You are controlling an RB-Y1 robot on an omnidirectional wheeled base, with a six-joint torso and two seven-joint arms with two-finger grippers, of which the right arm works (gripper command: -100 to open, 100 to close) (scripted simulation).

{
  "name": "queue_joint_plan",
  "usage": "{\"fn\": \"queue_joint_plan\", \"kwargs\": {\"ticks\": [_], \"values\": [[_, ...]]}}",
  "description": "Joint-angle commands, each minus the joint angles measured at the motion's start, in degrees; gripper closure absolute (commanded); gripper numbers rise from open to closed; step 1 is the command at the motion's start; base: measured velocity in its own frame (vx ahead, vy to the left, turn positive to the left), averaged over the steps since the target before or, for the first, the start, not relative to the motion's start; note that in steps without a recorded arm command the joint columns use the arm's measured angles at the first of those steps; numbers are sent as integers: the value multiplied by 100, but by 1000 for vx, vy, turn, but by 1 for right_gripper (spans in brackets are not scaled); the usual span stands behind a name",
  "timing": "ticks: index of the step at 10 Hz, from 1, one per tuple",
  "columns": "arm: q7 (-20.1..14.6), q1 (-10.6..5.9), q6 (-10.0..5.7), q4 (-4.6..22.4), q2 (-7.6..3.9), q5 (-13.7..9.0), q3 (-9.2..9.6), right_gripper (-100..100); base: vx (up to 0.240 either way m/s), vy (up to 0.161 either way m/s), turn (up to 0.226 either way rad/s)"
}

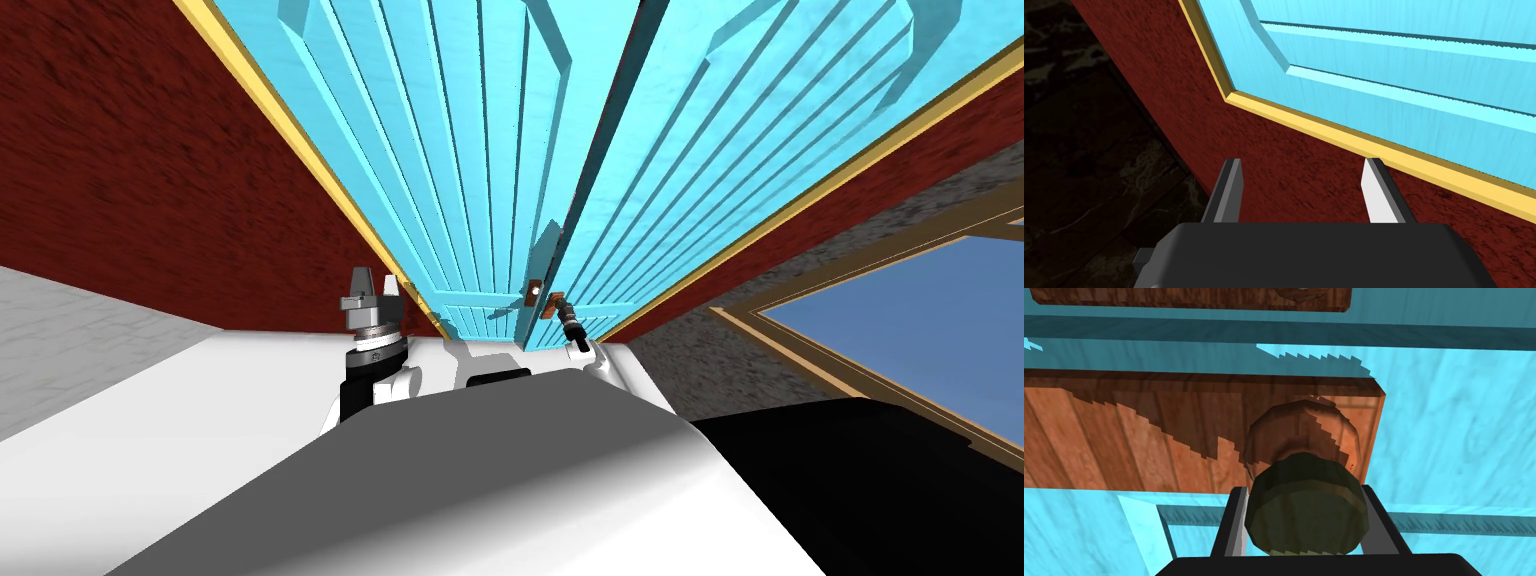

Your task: Pull the door open

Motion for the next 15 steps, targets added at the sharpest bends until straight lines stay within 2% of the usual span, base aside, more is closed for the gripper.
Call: {"fn": "queue_joint_plan", "kwargs": {"ticks": [1,3,4,11,13,15], "values": [[-31,28,-17,161,-101,-24,-89,100,-141,-27,-43],[-121,119,-54,160,-208,-26,-79,100,-172,-43,-3],[-199,139,-119,81,-245,-1,22,-100,-193,-56,70],[-645,459,-318,-400,-436,161,531,-100,-200,-31,79],[-542,352,-308,-296,-362,140,470,-100,-5,-15,16],[-506,303,-319,-248,-337,129,452,-100,183,-15,25]]}}
